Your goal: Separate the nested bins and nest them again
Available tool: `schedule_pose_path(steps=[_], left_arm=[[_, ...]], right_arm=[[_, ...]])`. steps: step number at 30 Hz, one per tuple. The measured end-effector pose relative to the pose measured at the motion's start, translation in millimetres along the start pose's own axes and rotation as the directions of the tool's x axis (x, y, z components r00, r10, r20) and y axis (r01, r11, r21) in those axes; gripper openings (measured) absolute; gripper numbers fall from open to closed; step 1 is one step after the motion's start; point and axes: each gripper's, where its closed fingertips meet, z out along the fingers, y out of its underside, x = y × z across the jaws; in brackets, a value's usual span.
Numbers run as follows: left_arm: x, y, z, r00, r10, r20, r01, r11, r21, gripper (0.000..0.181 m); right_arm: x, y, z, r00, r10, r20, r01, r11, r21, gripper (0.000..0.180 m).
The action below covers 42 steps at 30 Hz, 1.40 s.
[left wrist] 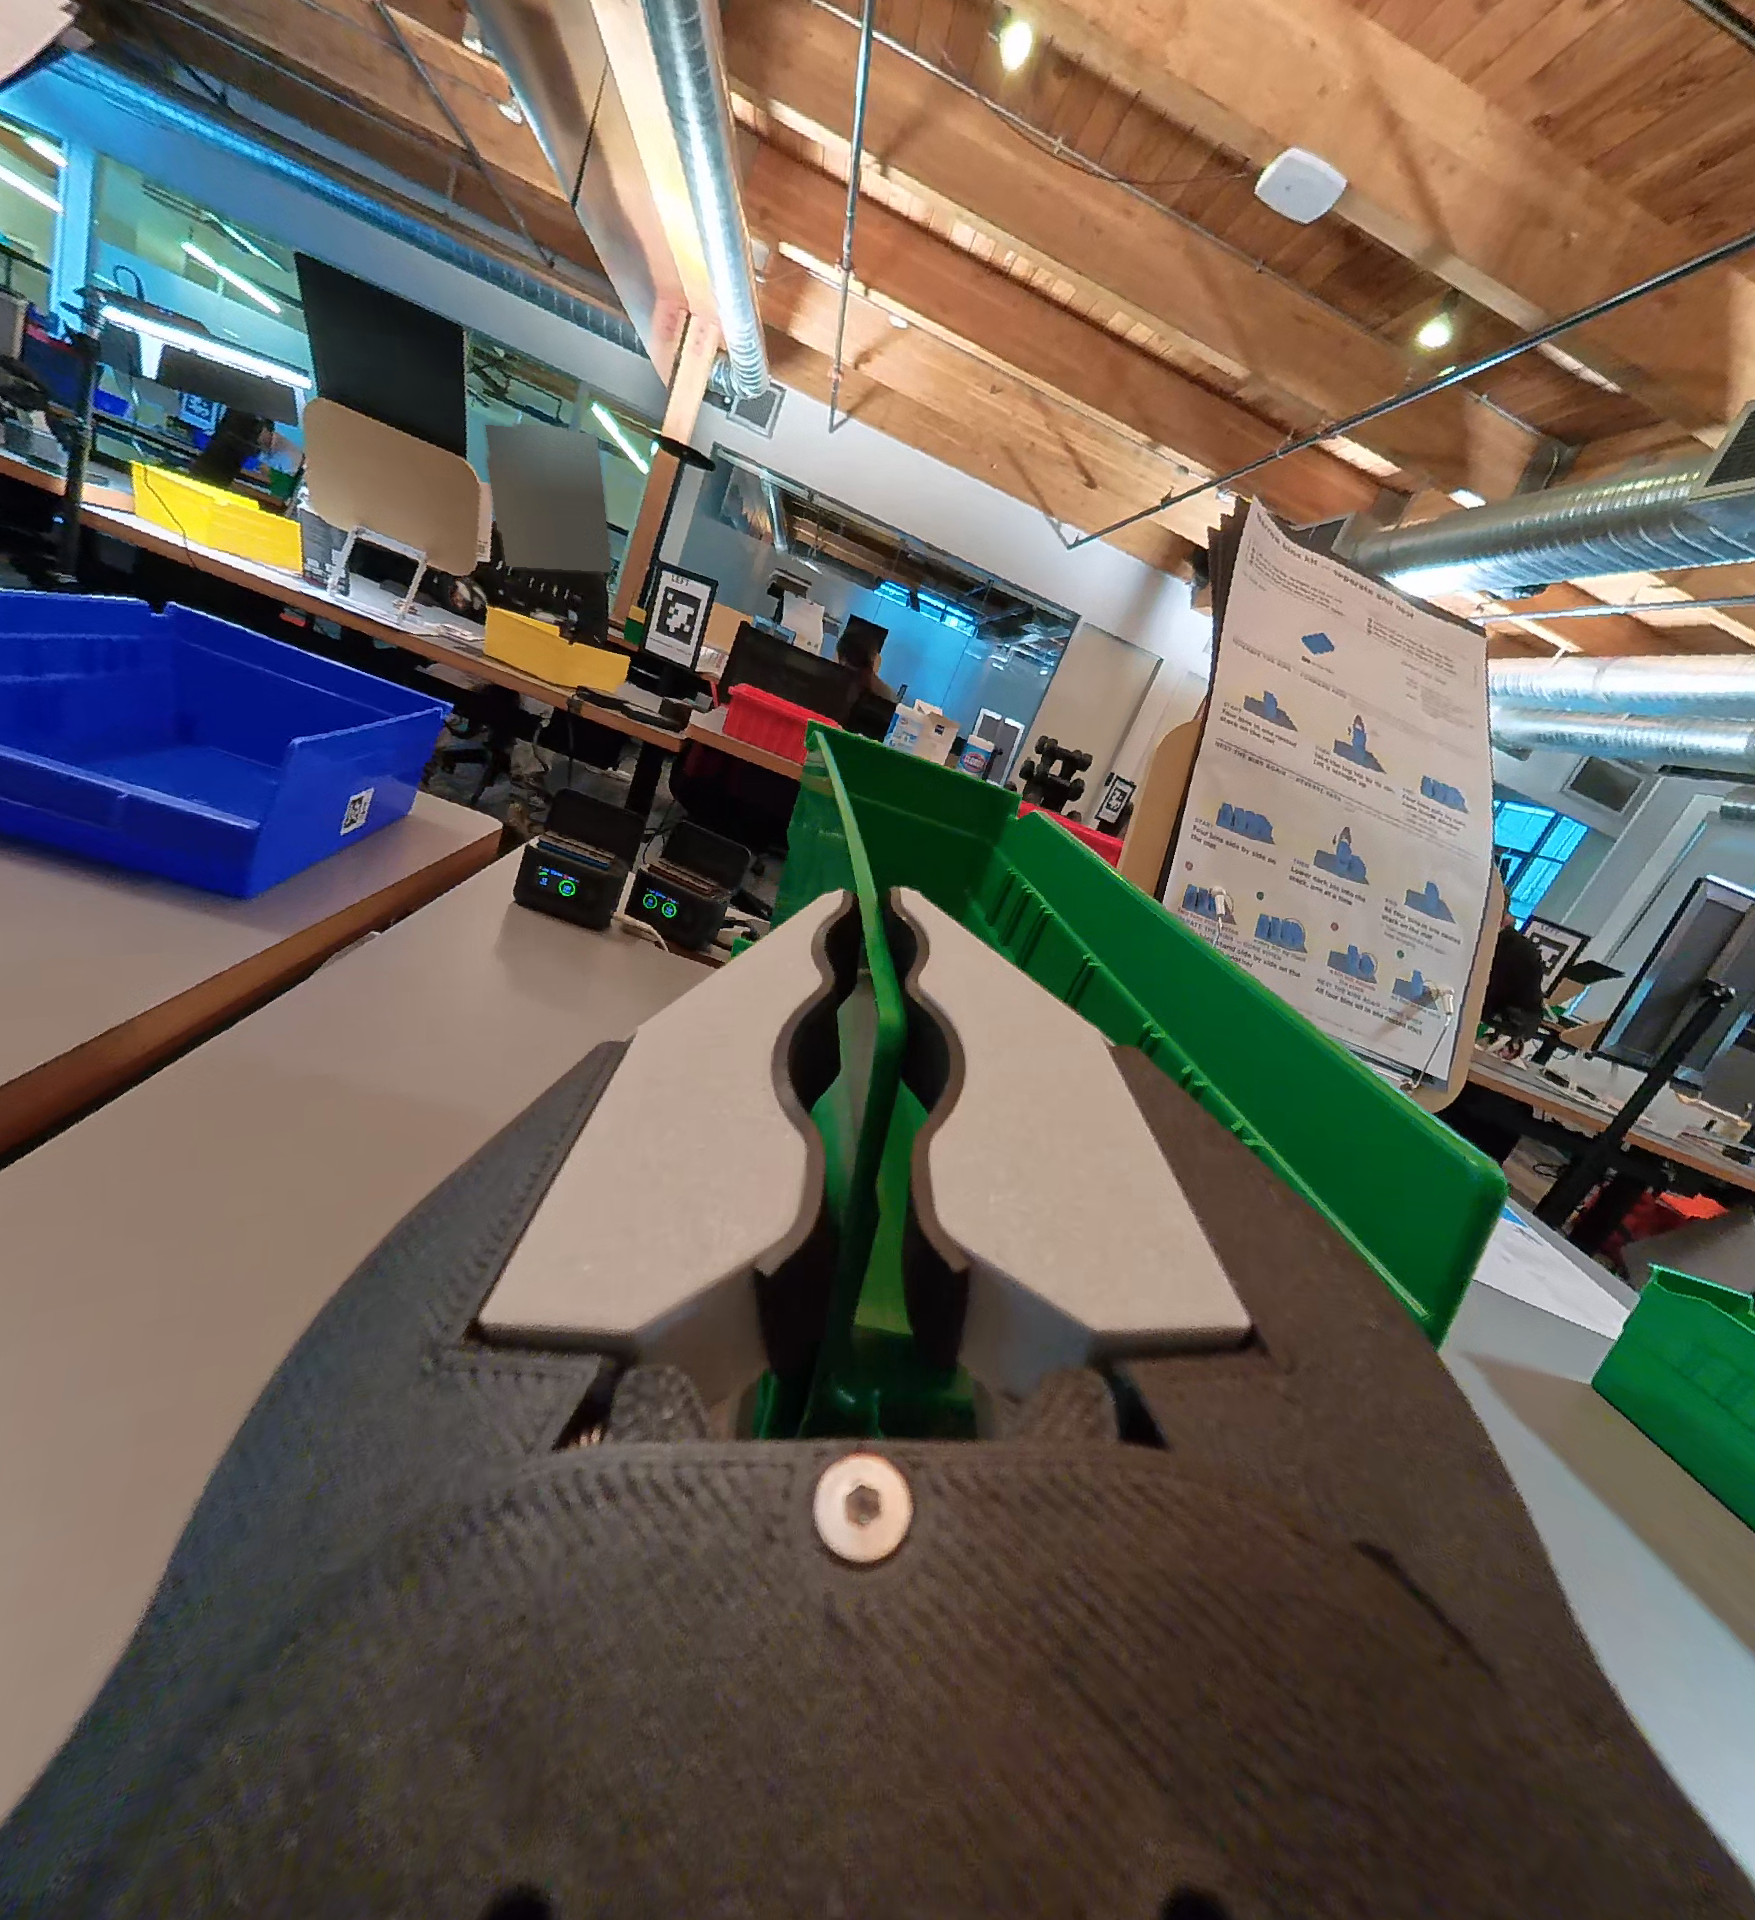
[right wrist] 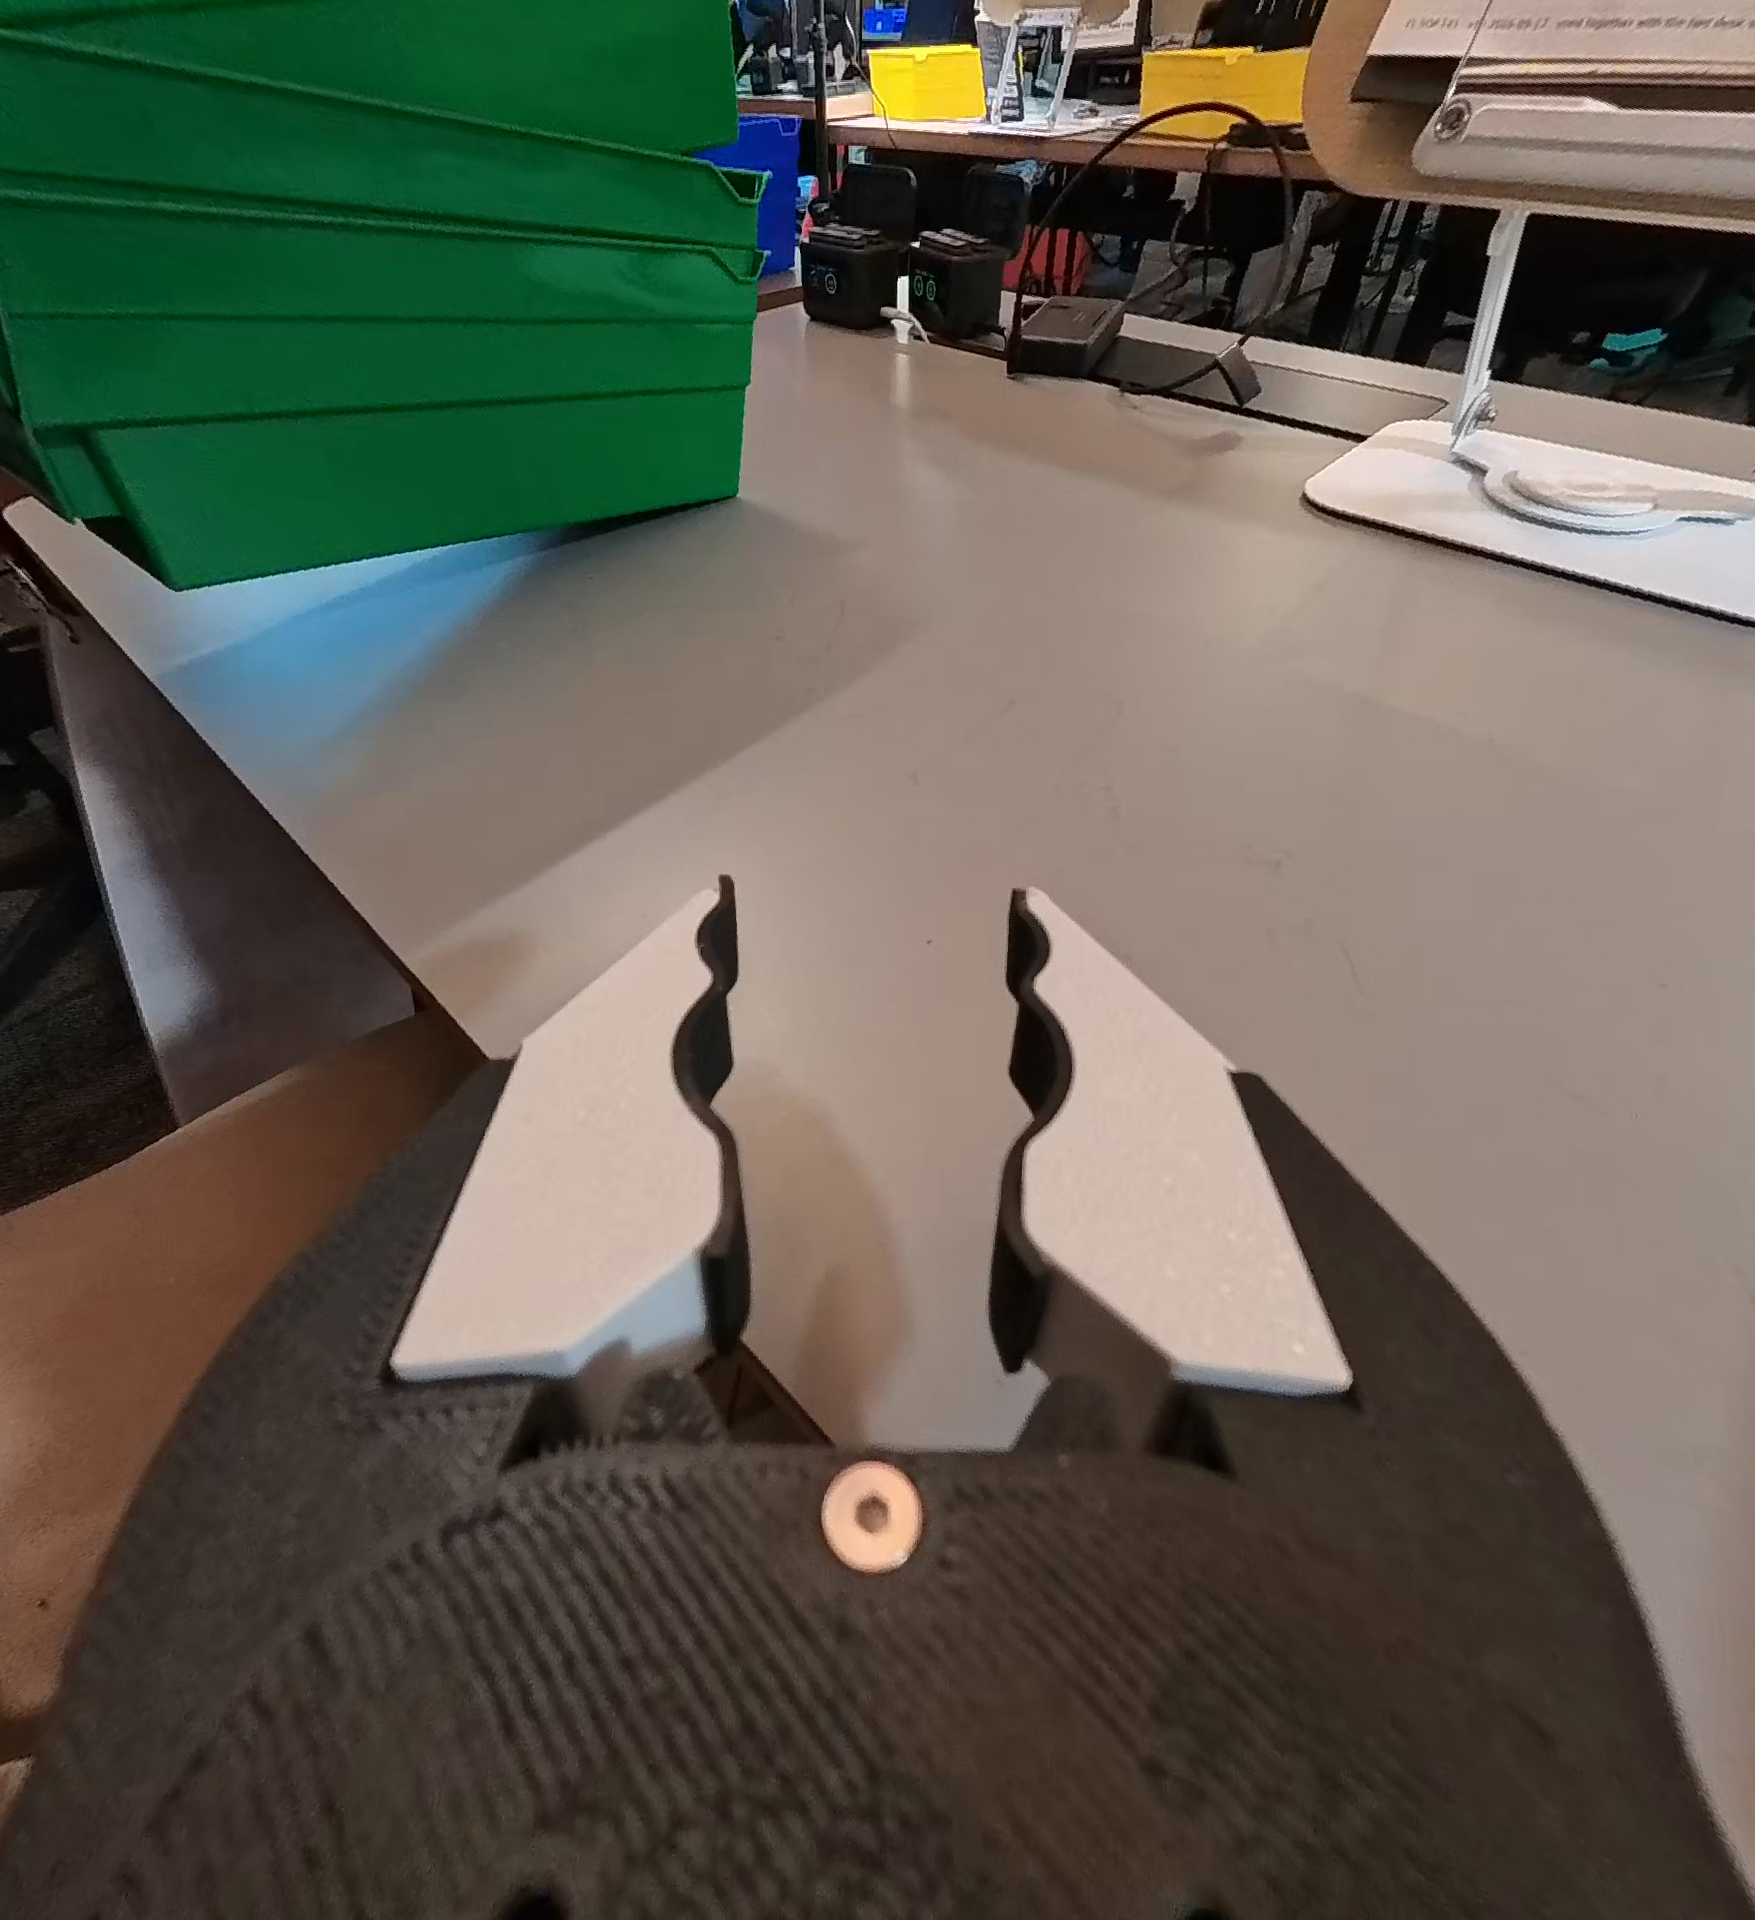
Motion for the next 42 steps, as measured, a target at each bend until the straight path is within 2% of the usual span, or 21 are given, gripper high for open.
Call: schedule_pose_path(steps=[10, 16, 21, 42], left_arm=[[-6, 10, 2, 0.997, -0.081, 0.011, 0.081, 0.997, -0.001, 0.000], [10, 5, 1, 1.000, 0.023, -0.002, -0.023, 1.000, 0.017, 0.000], [2, 3, -1, 0.999, -0.040, 0.013, 0.040, 0.999, 0.023, 0.000], [8, -23, -3, 0.998, -0.063, -0.003, 0.063, 0.994, 0.088, 0.000]], right_arm=[[-1, 0, 0, 1.000, -0.006, 0.000, 0.006, 1.000, -0.001, 0.051], [0, 1, 0, 1.000, -0.002, 0.000, 0.002, 1.000, -0.003, 0.051], [1, 0, -1, 1.000, 0.006, 0.000, -0.006, 1.000, 0.001, 0.051], [2, 1, -6, 0.998, -0.041, -0.037, 0.041, 0.999, 0.002, 0.051]])
